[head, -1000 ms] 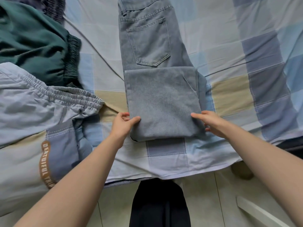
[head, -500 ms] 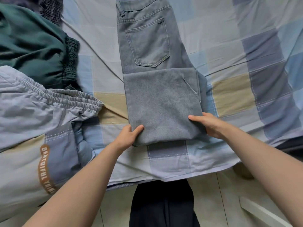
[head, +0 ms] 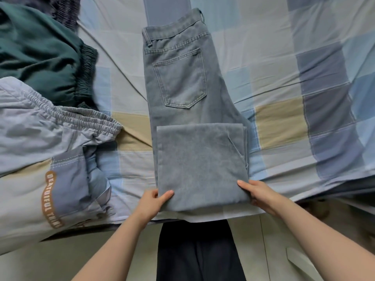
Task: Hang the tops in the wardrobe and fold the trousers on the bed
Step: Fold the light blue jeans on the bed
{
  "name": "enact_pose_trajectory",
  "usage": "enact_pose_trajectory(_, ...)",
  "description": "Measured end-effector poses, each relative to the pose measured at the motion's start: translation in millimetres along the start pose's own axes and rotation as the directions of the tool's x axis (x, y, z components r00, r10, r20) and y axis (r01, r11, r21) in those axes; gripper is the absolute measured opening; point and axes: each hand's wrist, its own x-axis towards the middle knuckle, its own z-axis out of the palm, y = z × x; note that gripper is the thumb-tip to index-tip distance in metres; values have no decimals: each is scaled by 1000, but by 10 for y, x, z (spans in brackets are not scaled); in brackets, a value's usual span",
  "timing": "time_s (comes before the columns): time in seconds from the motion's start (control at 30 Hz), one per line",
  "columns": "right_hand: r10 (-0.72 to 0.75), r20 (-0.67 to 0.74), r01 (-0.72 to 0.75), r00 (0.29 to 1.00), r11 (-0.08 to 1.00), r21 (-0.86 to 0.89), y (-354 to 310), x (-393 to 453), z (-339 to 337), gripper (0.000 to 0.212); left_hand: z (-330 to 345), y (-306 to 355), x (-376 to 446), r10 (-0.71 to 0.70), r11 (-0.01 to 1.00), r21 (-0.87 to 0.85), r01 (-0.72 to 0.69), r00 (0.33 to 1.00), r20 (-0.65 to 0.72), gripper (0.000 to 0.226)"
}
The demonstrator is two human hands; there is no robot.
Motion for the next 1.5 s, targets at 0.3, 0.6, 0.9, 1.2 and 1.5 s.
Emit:
enact_pose_trajectory(0.3,-240,-199,179,950,942,-283,-599,162,-297,9,92,748,71,390,734,679,-25,834,-391,95)
enact_pose_trajectory(0.6,-370,-256,293,893,910,-293,-1573,460,-656,16,948,2289,581,582,352,785,-510,776,243,63)
enact_pose_trajectory(0.9,-421,-84,314,903,782,-538,-1968,408,-456,10,858,1988,281,610,258,699,-667,673,417,22)
enact_pose_trajectory(1.2,-424,-60,269,903,670,-692,-2069,291,258,24,358,1777,-307,658,333,696,-636,686,312,22)
enact_pose_trajectory(1.5,40,79,-21,996,974,-227,-2373,415,245,71,520,2281,388,652,354,764,-540,728,212,35)
